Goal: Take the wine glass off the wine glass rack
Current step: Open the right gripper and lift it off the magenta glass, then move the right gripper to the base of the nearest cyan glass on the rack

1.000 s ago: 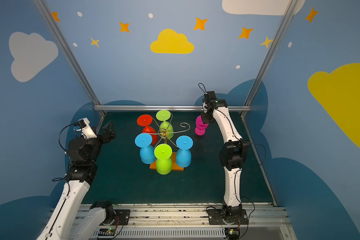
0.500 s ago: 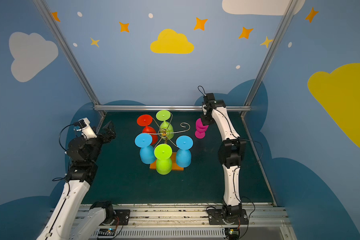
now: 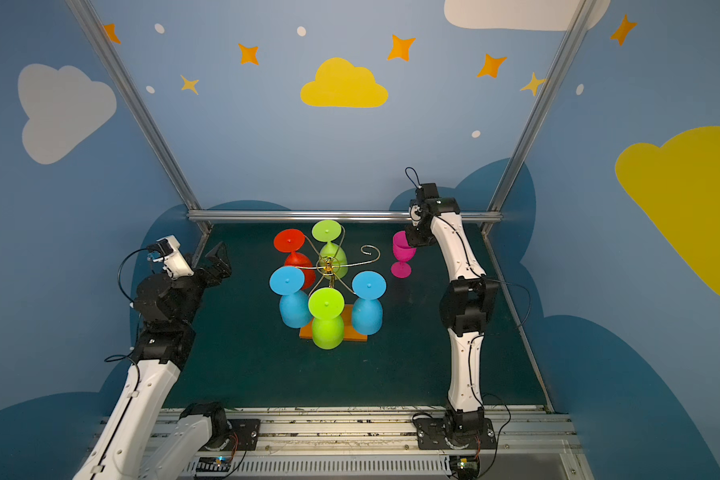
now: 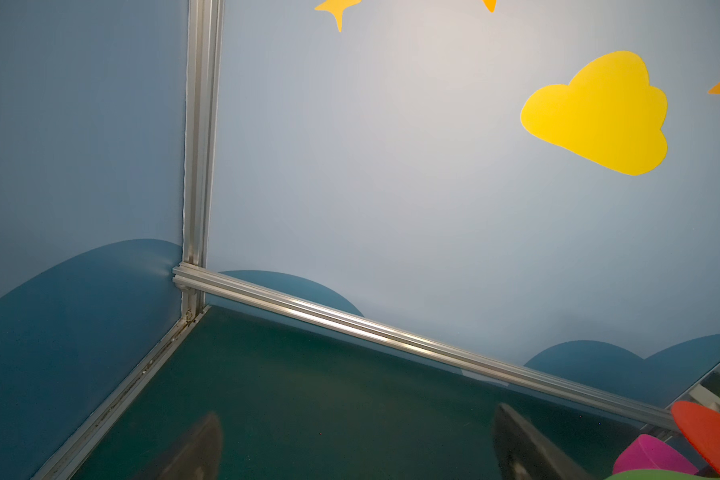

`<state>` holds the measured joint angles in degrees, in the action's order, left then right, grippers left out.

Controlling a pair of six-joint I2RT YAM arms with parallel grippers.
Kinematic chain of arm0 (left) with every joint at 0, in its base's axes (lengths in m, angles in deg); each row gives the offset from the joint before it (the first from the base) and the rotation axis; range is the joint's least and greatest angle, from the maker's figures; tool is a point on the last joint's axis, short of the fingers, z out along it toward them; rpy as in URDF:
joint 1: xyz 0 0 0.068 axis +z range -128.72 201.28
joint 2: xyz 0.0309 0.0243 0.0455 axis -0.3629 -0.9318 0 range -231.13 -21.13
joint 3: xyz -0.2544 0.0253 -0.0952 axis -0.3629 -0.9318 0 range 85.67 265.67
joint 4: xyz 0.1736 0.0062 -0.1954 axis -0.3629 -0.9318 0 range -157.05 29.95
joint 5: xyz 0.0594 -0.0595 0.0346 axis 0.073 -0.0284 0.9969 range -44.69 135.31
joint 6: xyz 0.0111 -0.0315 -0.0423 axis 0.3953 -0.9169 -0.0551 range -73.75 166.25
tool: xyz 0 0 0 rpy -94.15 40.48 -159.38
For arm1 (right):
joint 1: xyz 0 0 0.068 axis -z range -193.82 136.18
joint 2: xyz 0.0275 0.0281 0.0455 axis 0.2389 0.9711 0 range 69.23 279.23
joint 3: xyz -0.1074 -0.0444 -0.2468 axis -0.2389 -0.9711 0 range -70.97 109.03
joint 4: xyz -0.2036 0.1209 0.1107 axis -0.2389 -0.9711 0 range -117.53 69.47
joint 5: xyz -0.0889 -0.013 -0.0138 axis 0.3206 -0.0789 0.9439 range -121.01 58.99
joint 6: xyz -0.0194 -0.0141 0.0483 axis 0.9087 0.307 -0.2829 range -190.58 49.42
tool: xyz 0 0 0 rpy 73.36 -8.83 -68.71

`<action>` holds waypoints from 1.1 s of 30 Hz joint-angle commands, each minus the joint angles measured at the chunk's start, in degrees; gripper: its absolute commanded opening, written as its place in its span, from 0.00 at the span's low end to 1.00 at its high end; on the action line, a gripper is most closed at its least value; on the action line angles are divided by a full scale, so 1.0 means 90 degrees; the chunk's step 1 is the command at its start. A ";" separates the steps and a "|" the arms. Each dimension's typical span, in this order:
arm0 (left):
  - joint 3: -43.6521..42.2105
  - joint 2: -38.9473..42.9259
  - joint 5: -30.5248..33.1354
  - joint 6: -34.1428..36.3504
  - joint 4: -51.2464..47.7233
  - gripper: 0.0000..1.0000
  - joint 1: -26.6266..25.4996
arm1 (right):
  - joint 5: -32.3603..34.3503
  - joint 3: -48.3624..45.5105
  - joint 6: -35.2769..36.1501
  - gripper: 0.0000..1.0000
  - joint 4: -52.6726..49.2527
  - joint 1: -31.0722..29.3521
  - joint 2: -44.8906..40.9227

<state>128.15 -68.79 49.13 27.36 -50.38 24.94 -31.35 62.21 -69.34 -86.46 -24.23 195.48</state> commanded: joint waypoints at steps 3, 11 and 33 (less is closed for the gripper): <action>-0.0053 0.0005 0.0006 -0.0029 -0.0011 0.99 0.0032 | -0.0866 0.0066 -0.0636 0.36 0.0401 0.0215 -0.1010; -0.0062 0.0032 -0.0004 -0.0043 -0.0015 0.99 0.0037 | -0.3182 -0.2388 -0.1841 0.36 0.2362 0.0640 -0.3349; -0.0077 -0.0012 -0.0053 -0.0126 -0.0010 1.00 0.0113 | -0.4486 -0.7943 -0.4867 0.39 0.5059 -0.0102 -0.8257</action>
<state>127.63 -68.81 49.06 26.48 -50.69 25.73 -71.15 -8.71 -110.26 -43.40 -23.51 122.00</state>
